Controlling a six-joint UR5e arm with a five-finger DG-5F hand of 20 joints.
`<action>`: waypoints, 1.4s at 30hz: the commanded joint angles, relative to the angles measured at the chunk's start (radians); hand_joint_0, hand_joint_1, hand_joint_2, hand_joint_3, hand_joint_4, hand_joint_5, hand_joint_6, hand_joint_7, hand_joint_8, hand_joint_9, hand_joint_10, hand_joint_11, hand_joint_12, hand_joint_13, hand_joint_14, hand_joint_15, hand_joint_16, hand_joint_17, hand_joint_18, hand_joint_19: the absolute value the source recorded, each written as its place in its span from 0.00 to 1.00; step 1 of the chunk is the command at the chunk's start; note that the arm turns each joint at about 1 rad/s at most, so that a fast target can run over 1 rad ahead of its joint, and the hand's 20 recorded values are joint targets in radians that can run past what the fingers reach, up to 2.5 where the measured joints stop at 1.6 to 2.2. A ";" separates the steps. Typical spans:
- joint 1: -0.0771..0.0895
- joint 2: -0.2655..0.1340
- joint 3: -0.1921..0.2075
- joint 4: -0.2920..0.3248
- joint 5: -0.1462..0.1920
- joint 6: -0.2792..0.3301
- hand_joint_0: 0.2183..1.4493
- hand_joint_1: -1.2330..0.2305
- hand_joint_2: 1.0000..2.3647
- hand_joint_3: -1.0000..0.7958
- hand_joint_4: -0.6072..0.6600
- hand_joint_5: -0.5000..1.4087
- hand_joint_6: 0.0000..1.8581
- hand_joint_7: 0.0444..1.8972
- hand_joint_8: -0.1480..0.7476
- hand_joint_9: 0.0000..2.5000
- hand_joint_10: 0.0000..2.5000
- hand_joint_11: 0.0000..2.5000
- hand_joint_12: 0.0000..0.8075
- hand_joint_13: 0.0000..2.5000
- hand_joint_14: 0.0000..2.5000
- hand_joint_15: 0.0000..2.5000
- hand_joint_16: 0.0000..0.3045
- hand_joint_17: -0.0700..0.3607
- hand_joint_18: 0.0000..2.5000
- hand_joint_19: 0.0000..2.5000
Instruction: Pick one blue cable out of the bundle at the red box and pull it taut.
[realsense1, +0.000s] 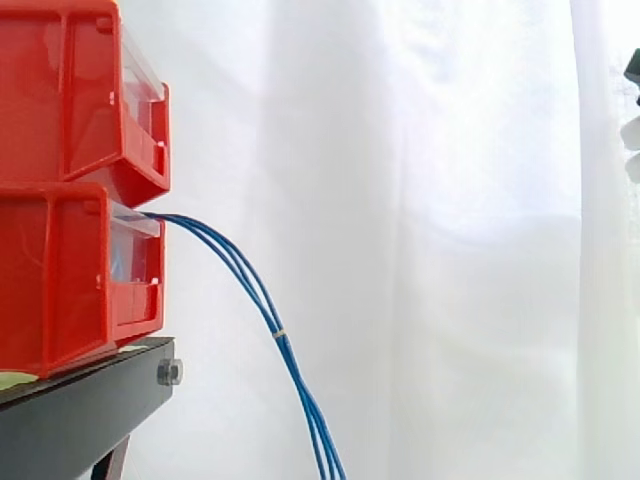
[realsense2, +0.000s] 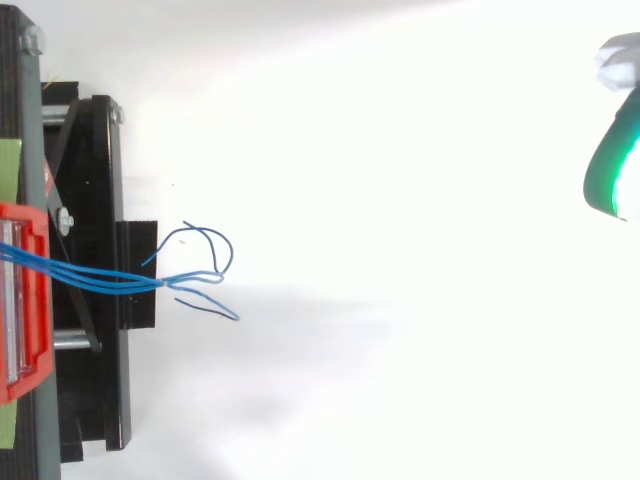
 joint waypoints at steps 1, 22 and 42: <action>0.001 -0.001 -0.001 0.006 0.009 0.002 0.24 0.48 0.00 0.28 0.71 0.15 0.27 0.36 0.46 0.03 0.00 0.00 0.43 0.00 0.00 0.03 0.19 0.47 0.00 0.05; 0.003 -0.047 0.001 0.184 0.087 0.008 0.24 0.47 0.00 0.28 0.69 0.14 0.27 0.36 0.46 0.03 0.00 0.00 0.43 0.00 0.00 0.03 0.19 0.46 0.00 0.05; 0.007 -0.218 0.001 0.361 0.089 0.041 0.24 0.47 0.00 0.28 0.71 0.15 0.27 0.36 0.46 0.03 0.00 0.00 0.43 0.00 0.00 0.03 0.19 0.46 0.00 0.05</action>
